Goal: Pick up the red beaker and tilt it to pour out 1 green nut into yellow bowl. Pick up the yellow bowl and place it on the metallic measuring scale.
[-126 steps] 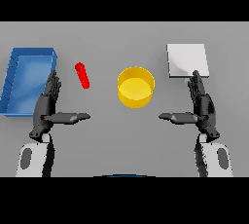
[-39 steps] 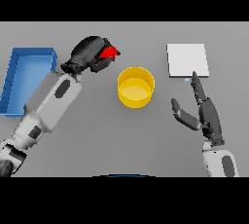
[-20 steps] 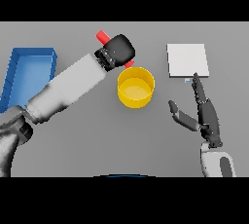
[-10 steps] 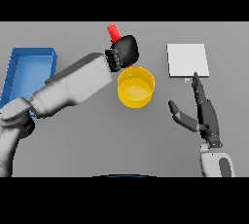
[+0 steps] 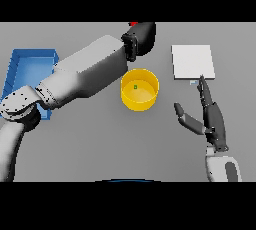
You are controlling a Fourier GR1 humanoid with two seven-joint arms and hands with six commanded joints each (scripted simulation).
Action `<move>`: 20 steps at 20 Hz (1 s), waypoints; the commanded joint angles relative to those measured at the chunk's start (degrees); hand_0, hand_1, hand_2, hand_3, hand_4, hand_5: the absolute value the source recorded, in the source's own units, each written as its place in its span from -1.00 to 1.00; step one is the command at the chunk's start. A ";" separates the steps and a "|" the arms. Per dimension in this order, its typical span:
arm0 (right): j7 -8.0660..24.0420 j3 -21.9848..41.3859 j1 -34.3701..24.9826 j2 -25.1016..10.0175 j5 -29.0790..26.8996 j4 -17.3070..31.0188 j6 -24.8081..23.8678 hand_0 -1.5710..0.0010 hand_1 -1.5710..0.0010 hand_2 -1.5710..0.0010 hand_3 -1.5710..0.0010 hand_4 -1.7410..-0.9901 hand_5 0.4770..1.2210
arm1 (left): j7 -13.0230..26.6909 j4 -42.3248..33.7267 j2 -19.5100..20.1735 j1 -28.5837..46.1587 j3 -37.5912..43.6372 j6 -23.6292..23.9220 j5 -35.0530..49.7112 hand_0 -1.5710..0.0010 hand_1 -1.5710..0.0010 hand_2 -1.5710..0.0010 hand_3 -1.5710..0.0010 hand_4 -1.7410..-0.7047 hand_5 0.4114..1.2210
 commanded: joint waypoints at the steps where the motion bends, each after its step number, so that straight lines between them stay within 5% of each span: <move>1: -0.28 -0.08 -0.28 -0.19 -0.18 0.11 0.25 1.00 1.00 1.00 1.00 0.60 -0.76 | -0.90 1.55 0.02 -2.66 0.11 0.40 -0.52 -1.00 -1.00 -1.00 -1.00 -0.98 1.00; 6: -1.06 0.37 -1.10 -0.07 0.37 0.36 0.12 1.00 1.00 1.00 1.00 0.63 -0.79 | 0.27 9.58 4.21 -10.60 8.55 3.44 3.36 -1.00 -1.00 -1.00 -1.00 -0.96 1.00; 10: -2.27 0.45 -1.40 -0.58 -0.61 0.97 1.54 1.00 1.00 1.00 1.00 0.70 -0.74 | 6.39 18.94 7.89 -15.06 22.92 -0.51 14.15 -1.00 -1.00 -1.00 -0.94 -0.98 1.00; 15: -1.54 0.02 -3.12 -1.36 -1.03 1.78 1.82 1.00 1.00 1.00 1.00 0.65 -0.70 | 10.18 26.76 17.09 -11.99 43.19 0.23 33.18 -1.00 -1.00 -1.00 -0.95 -0.99 1.00; 18: -0.90 0.50 -3.99 -1.45 0.38 2.93 1.27 1.00 1.00 1.00 1.00 0.64 -0.65 | 12.61 29.85 20.35 -6.39 50.47 4.71 41.32 -1.00 -1.00 -1.00 -0.97 -1.00 1.00; 20: -2.26 0.71 -3.93 -1.75 0.23 2.49 1.74 1.00 1.00 1.00 1.00 0.62 -0.61 | 17.83 30.93 20.97 -2.16 52.67 8.60 44.55 -1.00 -1.00 -1.00 -0.98 -1.00 1.00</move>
